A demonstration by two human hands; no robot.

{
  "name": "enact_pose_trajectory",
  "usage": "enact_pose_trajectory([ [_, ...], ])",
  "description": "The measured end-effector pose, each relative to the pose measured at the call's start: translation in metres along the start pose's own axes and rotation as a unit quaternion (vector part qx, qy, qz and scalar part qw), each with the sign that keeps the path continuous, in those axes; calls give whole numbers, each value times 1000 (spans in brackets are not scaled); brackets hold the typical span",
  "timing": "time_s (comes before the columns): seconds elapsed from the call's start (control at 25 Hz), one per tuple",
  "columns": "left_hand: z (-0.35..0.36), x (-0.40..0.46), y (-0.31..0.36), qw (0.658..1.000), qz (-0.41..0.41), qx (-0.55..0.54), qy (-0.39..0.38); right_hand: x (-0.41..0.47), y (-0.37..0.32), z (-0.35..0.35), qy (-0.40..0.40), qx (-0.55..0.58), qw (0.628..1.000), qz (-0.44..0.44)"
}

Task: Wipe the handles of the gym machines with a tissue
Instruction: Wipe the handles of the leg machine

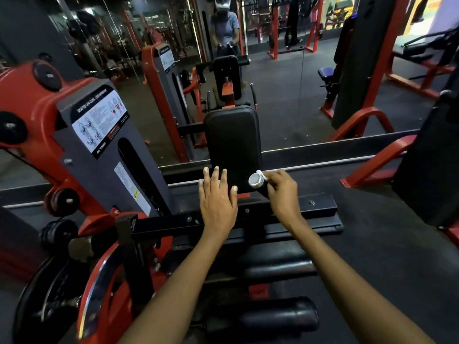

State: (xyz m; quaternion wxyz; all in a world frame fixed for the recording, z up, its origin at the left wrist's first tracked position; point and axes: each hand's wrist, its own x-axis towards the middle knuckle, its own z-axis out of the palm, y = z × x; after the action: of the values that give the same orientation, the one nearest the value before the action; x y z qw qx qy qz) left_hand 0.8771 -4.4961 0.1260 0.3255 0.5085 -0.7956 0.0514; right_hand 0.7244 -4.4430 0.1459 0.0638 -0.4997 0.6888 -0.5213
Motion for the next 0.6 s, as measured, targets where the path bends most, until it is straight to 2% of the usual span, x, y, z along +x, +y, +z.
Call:
enact_pose_trajectory([
  [0.08,7,-26,5,999,27,25,-21,-8,22,-1,-4,-40,999,-8],
  [0.2,33,-80,8,991,94,1,-91,-5,59,-18,-52,-125,990,52],
  [0.28,49,-81,6,988,66,-23,-140,3,49,-20,-19,-83,995,49],
  [0.36,59,-60,5,980,25,-26,-195,-2,20,-15,7,5,1000,-29],
  [0.44,67,-40,-2,966,16,3,-257,-17,21,-6,16,34,997,-66],
  [0.6,80,-36,-20,947,7,49,-318,-38,84,-16,3,-75,997,4],
])
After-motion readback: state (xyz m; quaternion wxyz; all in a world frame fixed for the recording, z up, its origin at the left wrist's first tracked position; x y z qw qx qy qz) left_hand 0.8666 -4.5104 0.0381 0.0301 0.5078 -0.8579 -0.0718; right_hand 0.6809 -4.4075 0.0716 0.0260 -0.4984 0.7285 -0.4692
